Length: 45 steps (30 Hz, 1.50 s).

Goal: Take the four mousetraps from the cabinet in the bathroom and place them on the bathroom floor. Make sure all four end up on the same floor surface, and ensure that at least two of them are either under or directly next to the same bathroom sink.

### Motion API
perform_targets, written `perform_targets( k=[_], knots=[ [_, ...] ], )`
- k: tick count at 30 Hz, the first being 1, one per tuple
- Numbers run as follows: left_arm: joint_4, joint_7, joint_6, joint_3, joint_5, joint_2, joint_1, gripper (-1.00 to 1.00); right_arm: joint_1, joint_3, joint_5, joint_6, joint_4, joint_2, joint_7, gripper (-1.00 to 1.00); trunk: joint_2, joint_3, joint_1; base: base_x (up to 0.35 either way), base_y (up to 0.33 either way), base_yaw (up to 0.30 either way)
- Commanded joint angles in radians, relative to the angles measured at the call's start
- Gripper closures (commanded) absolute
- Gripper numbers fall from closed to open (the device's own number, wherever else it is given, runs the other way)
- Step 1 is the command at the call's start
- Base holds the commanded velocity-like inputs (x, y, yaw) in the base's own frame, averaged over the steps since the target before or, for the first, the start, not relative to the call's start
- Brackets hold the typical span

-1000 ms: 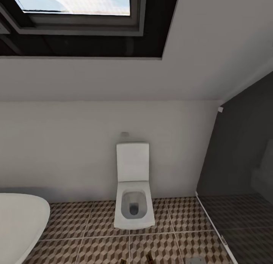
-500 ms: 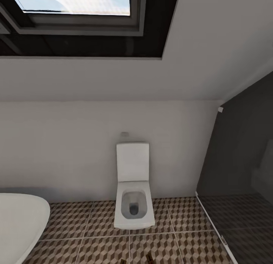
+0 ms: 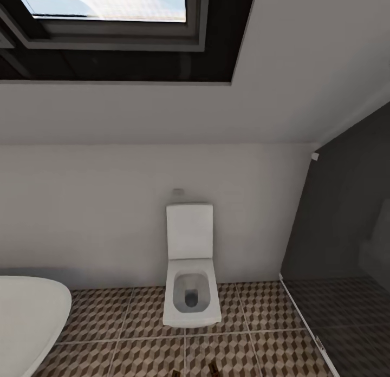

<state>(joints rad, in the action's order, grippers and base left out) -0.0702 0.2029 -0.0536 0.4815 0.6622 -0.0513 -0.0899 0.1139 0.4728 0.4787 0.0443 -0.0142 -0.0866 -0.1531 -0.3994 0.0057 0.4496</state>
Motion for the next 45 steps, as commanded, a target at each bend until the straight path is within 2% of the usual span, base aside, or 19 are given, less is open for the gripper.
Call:
perform_targets(
  k=[1,7,11,17,18,27,35,45],
  knots=[
    [-0.002,0.000,-0.004,0.004,0.007,0.001,-0.001,-1.00,-0.015,0.009,0.007,-0.013,-0.001,-0.017,-0.003,-1.00,-0.001,0.000,0.000,0.000,0.000,0.000],
    [-0.002,0.000,-0.005,0.001,0.009,0.001,-0.001,-1.00,-0.066,0.010,0.007,-0.041,-0.002,-0.043,-0.001,-1.00,-0.001,0.000,0.000,0.000,0.000,0.000],
    [-0.002,0.000,-0.005,0.000,0.009,0.001,-0.001,-1.00,-0.092,0.011,0.008,-0.049,-0.002,-0.042,0.005,-1.00,-0.001,0.000,0.000,0.000,0.000,0.000],
    [-0.002,0.001,-0.007,-0.001,0.010,0.000,-0.001,-1.00,-0.129,0.012,0.008,-0.056,-0.003,0.001,0.027,-1.00,-0.001,0.000,0.000,0.000,0.000,0.000],
    [-0.002,0.002,-0.007,-0.001,0.010,0.000,-0.001,-1.00,-0.134,0.012,0.007,-0.056,-0.004,0.016,0.034,-1.00,-0.001,0.000,0.000,0.000,0.000,0.000],
    [-0.002,0.004,-0.008,0.000,0.010,0.003,-0.001,-1.00,-0.143,0.011,0.008,-0.079,-0.013,0.079,0.041,-1.00,-0.001,0.000,0.000,0.000,0.000,0.000],
    [-0.002,0.000,-0.009,0.000,0.009,0.004,-0.001,-1.00,-0.143,0.011,0.009,-0.085,-0.023,0.082,0.040,-1.00,-0.001,0.000,0.000,0.000,0.000,0.000],
    [0.001,-0.003,-0.009,0.000,0.007,0.004,-0.001,-1.00,-0.143,0.012,0.006,-0.087,-0.029,0.074,0.038,-1.00,-0.001,0.000,0.000,0.000,0.000,0.000]
  ],
)
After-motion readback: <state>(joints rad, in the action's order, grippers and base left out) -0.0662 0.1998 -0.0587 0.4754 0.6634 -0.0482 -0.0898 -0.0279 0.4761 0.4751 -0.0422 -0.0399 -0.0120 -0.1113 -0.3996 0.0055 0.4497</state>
